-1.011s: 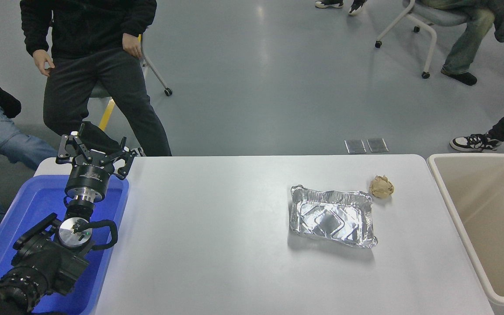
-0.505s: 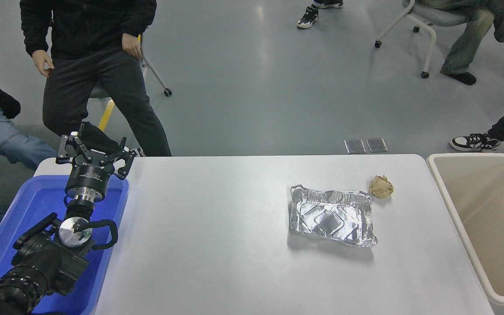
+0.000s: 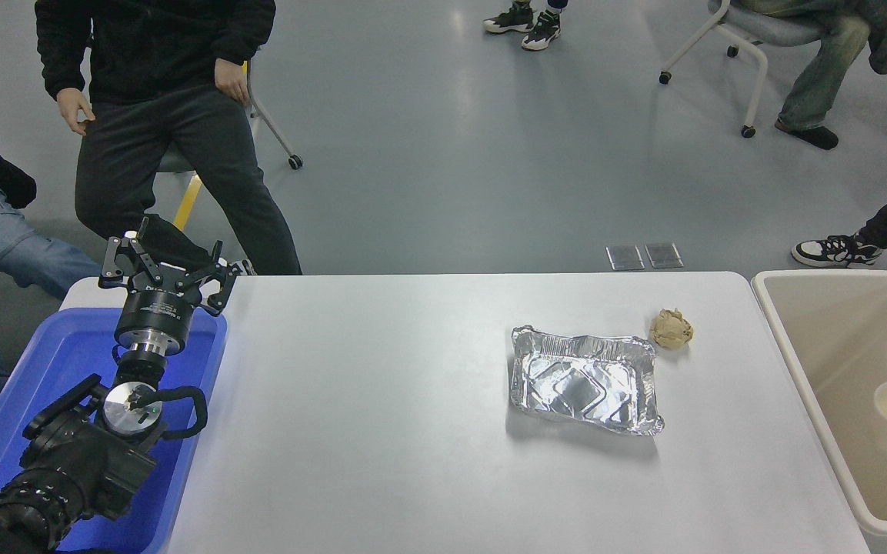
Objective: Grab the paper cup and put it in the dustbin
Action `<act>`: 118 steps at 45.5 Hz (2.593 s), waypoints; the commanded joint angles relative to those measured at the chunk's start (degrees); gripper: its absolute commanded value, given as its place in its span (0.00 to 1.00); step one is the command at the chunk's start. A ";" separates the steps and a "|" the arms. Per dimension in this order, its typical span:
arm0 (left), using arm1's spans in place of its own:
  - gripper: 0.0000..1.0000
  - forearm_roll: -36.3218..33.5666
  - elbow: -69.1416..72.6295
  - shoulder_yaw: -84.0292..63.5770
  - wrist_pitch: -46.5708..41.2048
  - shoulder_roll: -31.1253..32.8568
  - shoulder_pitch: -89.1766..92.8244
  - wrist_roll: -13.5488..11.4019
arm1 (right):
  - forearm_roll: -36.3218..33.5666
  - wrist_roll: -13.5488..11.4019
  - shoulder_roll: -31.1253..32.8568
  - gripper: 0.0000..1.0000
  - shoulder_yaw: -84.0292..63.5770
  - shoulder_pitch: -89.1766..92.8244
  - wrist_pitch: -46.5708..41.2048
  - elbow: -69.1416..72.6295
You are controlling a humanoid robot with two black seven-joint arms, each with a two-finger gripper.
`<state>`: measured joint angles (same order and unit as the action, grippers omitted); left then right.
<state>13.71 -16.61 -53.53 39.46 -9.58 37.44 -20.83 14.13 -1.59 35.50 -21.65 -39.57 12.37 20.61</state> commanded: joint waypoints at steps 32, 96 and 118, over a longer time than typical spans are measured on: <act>0.99 0.00 0.00 0.00 0.00 0.00 0.00 0.00 | 1.43 -0.08 9.93 1.00 -17.26 -22.99 -13.78 16.65; 0.99 0.00 0.00 0.00 0.00 0.00 0.00 0.00 | 7.49 0.01 -8.78 1.00 -40.05 -72.92 -57.37 42.85; 0.99 0.00 0.00 0.00 0.00 0.00 0.00 0.00 | 10.40 0.01 -14.59 1.00 -40.05 -78.11 -57.37 42.76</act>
<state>13.72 -16.61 -53.53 39.44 -9.58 37.44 -20.83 24.41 -1.58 22.37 -62.01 -115.32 -44.52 63.42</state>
